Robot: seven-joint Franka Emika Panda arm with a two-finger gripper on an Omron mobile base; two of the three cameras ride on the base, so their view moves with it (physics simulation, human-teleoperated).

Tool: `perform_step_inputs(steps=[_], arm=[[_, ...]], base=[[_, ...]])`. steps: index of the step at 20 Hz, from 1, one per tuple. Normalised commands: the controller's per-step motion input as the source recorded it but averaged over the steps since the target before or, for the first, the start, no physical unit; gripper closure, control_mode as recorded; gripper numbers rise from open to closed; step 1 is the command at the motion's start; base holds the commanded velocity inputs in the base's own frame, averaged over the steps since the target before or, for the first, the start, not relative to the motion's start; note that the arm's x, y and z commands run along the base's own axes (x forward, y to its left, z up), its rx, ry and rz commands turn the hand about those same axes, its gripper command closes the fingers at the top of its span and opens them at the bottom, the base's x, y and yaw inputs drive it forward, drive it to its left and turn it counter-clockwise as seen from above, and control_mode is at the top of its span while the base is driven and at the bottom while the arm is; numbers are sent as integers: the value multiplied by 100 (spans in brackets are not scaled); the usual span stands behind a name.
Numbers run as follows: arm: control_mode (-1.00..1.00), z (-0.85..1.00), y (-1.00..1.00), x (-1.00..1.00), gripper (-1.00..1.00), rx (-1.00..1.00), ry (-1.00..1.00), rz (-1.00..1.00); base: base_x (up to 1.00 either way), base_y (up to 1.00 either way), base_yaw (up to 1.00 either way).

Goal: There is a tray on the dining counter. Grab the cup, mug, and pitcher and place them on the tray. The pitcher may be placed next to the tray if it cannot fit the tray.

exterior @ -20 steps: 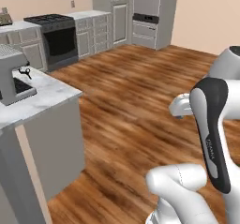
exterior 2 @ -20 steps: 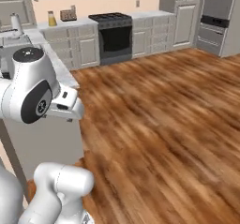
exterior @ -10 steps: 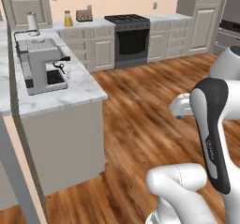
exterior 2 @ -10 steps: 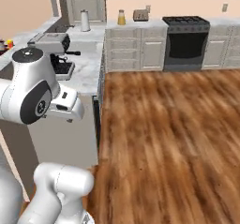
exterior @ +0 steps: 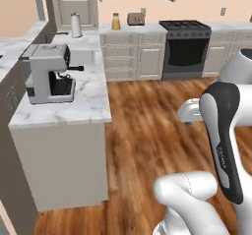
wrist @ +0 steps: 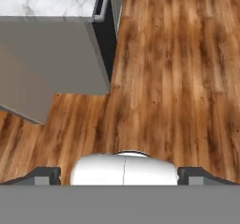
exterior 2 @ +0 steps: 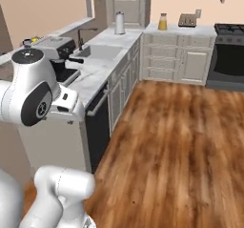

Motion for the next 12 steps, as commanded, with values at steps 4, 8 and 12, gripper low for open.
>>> perform_step_inputs(steps=[4,8,12], arm=[[100,0,0,0,-100,0,0,0],[100,0,0,0,-100,0,0,0],[100,0,0,0,-100,0,0,0]], base=[[96,-100,22],[96,-100,-2],[100,-100,-4]])
